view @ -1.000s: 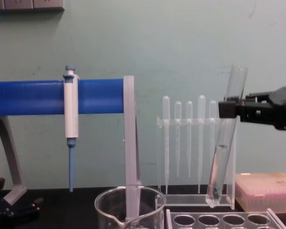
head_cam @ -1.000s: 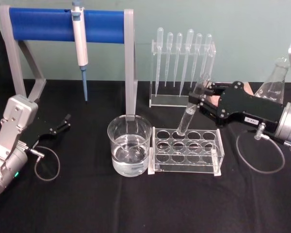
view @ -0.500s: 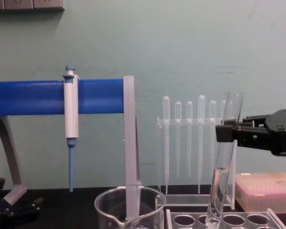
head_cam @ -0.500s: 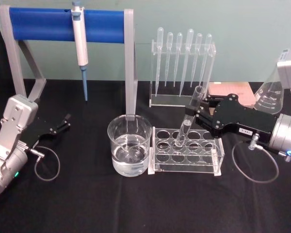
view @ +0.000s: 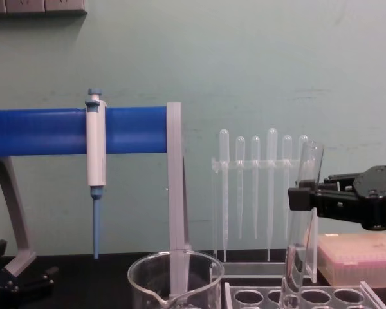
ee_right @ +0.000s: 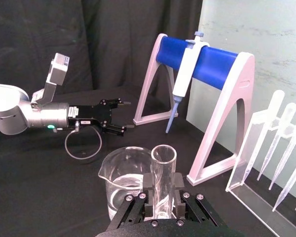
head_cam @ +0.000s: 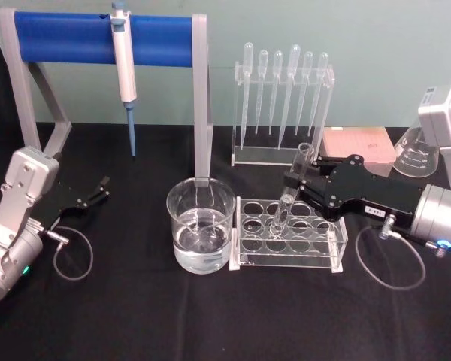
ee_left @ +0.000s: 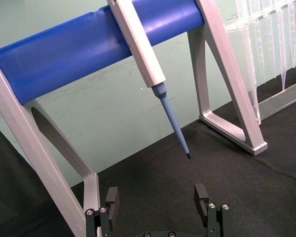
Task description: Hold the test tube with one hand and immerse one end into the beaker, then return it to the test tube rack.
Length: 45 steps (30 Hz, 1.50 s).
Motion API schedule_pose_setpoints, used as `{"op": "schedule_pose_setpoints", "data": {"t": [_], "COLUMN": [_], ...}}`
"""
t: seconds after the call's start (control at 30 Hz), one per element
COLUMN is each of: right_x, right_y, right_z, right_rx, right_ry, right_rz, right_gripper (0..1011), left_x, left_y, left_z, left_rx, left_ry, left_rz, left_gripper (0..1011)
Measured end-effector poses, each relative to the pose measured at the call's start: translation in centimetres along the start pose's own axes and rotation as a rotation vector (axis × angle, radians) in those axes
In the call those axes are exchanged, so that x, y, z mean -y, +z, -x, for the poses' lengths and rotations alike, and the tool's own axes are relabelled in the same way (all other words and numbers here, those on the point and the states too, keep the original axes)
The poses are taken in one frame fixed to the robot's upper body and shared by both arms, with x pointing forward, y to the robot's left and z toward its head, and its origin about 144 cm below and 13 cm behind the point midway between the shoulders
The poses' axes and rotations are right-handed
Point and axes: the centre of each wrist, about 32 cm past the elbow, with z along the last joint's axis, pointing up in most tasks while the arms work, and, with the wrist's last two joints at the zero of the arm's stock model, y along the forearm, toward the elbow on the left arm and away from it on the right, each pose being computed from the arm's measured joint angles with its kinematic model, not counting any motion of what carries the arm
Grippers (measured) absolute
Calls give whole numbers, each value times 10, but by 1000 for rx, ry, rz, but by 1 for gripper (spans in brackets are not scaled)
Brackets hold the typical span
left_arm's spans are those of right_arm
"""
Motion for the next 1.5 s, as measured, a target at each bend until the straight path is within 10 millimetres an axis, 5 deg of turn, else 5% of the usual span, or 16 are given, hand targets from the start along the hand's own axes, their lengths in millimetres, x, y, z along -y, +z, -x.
{"op": "schedule_pose_setpoints", "data": {"t": [1.37, 1.5], "right_x": [-13, -13], "right_y": [-27, -26], "right_z": [0, 0], "right_rx": [-15, -15], "right_ry": [-10, -10], "right_rz": [67, 66], "right_gripper": [241, 314], "left_x": [0, 0], "left_y": [0, 0], "left_z": [0, 0], "left_rx": [0, 0], "left_ry": [0, 0], "left_rz": [0, 0], "left_gripper": [1000, 1000]}}
